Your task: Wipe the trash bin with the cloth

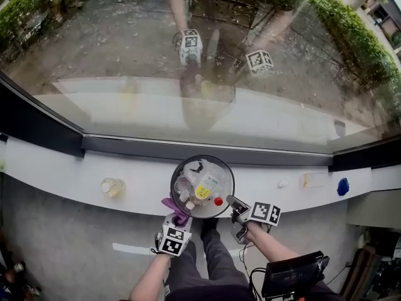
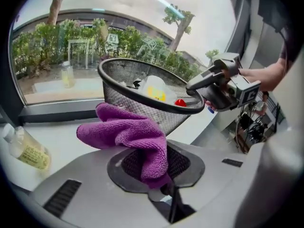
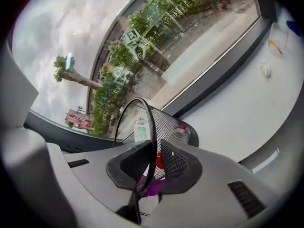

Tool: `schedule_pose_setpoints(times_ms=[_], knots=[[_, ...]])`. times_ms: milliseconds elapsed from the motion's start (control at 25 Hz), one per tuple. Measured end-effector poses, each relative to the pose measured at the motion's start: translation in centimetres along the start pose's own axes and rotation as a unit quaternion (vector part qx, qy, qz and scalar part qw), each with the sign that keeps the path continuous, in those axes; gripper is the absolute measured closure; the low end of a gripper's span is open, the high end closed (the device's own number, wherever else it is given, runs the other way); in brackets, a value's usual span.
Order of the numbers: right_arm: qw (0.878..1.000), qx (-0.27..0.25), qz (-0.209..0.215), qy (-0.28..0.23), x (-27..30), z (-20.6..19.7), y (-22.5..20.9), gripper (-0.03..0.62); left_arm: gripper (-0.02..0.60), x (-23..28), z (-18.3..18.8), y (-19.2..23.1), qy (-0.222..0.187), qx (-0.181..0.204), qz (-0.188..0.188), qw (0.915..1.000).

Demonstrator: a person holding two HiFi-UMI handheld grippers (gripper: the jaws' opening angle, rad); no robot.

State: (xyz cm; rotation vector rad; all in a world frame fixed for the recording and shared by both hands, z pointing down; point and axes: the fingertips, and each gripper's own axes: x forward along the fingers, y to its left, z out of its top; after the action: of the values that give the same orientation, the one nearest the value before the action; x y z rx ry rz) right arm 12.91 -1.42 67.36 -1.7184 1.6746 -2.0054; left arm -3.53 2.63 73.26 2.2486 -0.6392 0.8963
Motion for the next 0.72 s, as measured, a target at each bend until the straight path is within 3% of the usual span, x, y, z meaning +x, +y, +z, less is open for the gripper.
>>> schedule_pose_setpoints(times_ms=[200, 400, 560, 640, 720], knots=[[0.999, 0.030, -0.020, -0.009, -0.9, -1.1, -1.2, 0.533, 0.518, 2.2, -0.2, -4.4, 0.010, -0.007, -0.034, 0.9993], [0.998, 0.049, -0.016, 0.022, -1.5, -3.4, -1.2, 0.531, 0.518, 1.5, -0.3, -2.9, 0.003, -0.031, -0.021, 0.9993], [0.998, -0.021, 0.001, 0.062, -1.4, -5.3, 0.4, 0.479, 0.518, 0.3, 1.5, 0.8, -0.022, -0.053, 0.019, 0.9982], [0.996, -0.061, -0.004, 0.065, -1.3, -5.0, 1.2, 0.416, 0.518, 0.0, 2.9, 2.4, -0.031, -0.042, 0.031, 0.9981], [0.994, -0.092, -0.004, 0.055, -1.8, -3.5, 1.6, 0.395, 0.518, 0.1, 3.7, 3.4, -0.032, -0.022, 0.036, 0.9986]])
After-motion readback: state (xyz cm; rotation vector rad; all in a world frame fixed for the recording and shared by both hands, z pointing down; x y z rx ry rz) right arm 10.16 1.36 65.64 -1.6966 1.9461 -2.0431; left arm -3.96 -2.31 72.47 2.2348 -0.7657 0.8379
